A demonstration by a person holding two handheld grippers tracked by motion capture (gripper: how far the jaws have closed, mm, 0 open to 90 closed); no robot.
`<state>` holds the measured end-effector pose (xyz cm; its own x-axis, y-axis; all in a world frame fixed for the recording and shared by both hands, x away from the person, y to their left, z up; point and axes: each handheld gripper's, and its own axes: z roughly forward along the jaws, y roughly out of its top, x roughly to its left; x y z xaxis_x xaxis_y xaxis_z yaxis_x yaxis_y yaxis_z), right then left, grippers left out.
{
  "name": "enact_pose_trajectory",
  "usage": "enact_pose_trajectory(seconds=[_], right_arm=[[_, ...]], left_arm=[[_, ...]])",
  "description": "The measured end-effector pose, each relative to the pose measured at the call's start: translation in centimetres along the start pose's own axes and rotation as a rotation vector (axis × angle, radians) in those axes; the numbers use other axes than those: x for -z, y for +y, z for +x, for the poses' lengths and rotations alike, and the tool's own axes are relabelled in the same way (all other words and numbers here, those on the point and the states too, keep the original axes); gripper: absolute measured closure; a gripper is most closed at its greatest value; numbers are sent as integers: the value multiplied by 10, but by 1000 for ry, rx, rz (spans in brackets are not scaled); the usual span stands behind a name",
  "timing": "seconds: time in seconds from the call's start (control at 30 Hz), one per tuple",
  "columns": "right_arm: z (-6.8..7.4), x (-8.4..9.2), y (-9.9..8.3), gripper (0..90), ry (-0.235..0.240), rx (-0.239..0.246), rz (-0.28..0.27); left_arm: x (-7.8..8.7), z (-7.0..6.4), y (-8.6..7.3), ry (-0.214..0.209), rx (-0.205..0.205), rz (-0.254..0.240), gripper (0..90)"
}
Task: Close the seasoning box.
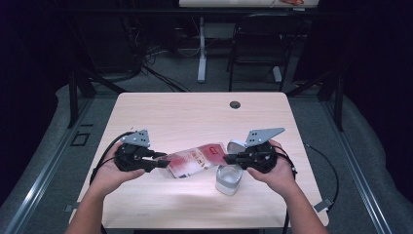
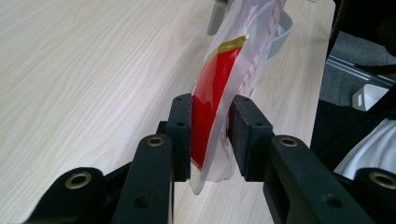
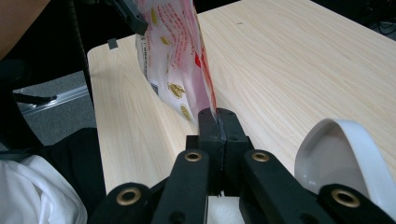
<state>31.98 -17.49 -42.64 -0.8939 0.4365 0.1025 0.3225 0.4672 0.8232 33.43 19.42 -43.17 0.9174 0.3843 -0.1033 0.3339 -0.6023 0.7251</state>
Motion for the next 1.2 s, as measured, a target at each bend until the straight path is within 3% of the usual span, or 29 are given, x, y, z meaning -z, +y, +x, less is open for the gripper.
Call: enact_pose_trajectory(seconds=[0.4, 0.6, 1.2], right_arm=[[7, -9, 18, 900, -11, 43, 58], [10, -17, 25, 900, -13, 59, 87], [13, -35, 37, 900, -37, 106, 152]], left_arm=[[0, 5, -21, -4, 33, -29, 703], [-1, 8, -27, 6, 39, -4, 697], [-14, 17, -47, 28, 77, 6, 664]])
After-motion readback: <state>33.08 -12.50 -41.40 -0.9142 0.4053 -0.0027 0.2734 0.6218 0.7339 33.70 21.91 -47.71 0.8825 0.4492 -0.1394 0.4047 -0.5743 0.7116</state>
